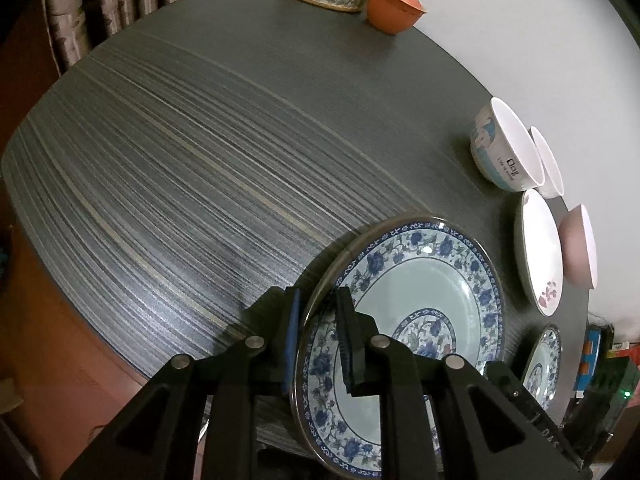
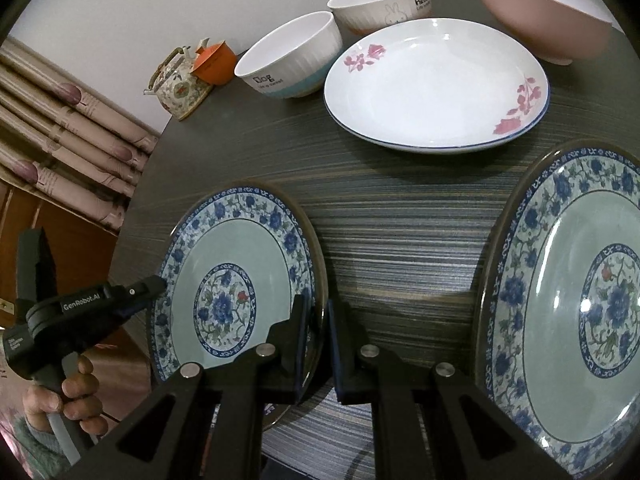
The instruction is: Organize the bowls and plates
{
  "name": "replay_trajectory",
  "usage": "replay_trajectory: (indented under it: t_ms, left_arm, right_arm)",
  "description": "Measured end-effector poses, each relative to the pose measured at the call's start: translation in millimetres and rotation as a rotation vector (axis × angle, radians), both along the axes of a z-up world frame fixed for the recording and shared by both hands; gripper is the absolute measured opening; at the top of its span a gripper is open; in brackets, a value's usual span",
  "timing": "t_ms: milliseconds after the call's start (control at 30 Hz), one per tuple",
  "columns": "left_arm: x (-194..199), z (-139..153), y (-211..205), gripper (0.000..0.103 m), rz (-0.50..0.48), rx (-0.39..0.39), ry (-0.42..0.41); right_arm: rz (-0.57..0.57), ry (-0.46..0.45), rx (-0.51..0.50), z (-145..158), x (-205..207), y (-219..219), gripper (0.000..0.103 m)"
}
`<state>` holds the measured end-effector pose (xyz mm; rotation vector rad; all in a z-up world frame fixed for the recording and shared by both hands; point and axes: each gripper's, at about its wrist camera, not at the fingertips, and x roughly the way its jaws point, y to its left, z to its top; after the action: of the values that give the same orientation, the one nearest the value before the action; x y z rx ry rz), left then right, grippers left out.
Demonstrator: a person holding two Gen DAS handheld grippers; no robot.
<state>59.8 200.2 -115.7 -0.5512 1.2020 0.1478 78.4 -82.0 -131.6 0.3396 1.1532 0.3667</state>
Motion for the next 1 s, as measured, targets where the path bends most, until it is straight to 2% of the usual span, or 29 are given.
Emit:
replay_trajectory:
  t_ms: [467,567,800,1000]
  left_arm:
    - [-0.5,-3.1,3.4,0.019,0.02,-0.029,0.019]
    - [-1.8,-0.5,6.0,0.023,0.032,-0.029,0.009]
    - [-5.7,6.9,8.3,0.024,0.056,-0.009,-0.03]
    - [-5.8,14.7,-1.7,0.024,0.01,0.0,-0.069]
  right_arm:
    - [-0.005,0.035,0.007,0.6,3.7,3.0,0.014]
    - [-0.011,0.035,0.003,2.4,3.3,0.2,0.016]
    - [-0.015,0.021,0.03,13.1,-0.7,-13.7,0.018]
    - [0.026,0.011,0.071,28.4,-8.8,-30.2,0.018]
